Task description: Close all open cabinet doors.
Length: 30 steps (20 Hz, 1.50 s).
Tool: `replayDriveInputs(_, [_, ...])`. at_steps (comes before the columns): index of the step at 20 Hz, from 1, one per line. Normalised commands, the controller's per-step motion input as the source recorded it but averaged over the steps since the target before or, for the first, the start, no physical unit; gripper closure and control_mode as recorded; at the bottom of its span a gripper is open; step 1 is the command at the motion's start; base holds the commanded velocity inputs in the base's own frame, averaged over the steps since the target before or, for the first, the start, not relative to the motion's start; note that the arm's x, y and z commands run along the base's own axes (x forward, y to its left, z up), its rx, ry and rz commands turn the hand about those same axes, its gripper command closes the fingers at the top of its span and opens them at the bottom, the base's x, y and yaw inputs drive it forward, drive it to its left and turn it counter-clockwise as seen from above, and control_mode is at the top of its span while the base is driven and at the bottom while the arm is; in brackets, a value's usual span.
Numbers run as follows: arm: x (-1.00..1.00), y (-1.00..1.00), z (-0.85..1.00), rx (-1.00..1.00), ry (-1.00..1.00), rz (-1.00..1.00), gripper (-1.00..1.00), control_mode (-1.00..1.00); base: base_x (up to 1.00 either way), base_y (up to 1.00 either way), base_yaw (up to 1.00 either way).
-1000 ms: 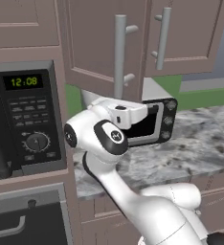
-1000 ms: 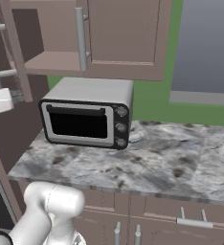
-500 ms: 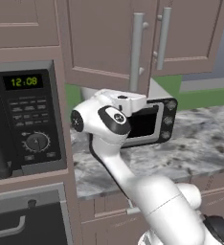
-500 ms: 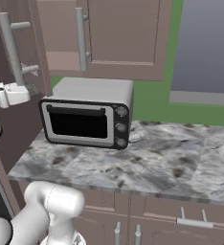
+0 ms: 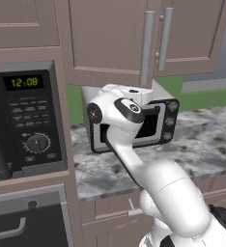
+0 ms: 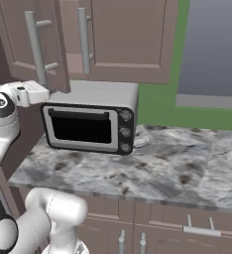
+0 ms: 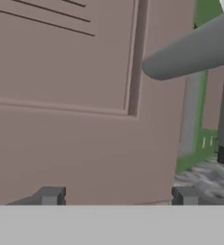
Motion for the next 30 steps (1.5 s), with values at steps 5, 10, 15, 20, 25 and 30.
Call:
replayDriveInputs(5, [0.46,-0.25,0.00,0.04,-0.09,0.13,-1.00,-1.00,0.00,0.00,0.00])
replayDriveInputs(10, [0.20,-0.22,0.17,0.01,-0.05,0.06,-1.00,-1.00,0.00,0.00,0.00])
replayDriveInputs(15, [0.19,-0.14,0.18,0.00,-0.03,0.06,-1.00,-1.00,0.00,0.00,0.00])
replayDriveInputs(20, [0.25,-0.07,0.10,0.00,-0.01,0.08,-1.00,-1.00,0.00,0.00,0.00])
replayDriveInputs(25, [0.30,0.00,0.00,0.00,0.00,0.11,-1.00,-1.00,0.00,0.00,0.00])
replayDriveInputs(30, [0.30,-0.06,0.00,0.01,-0.01,0.13,-1.00,-1.00,0.00,0.00,0.00])
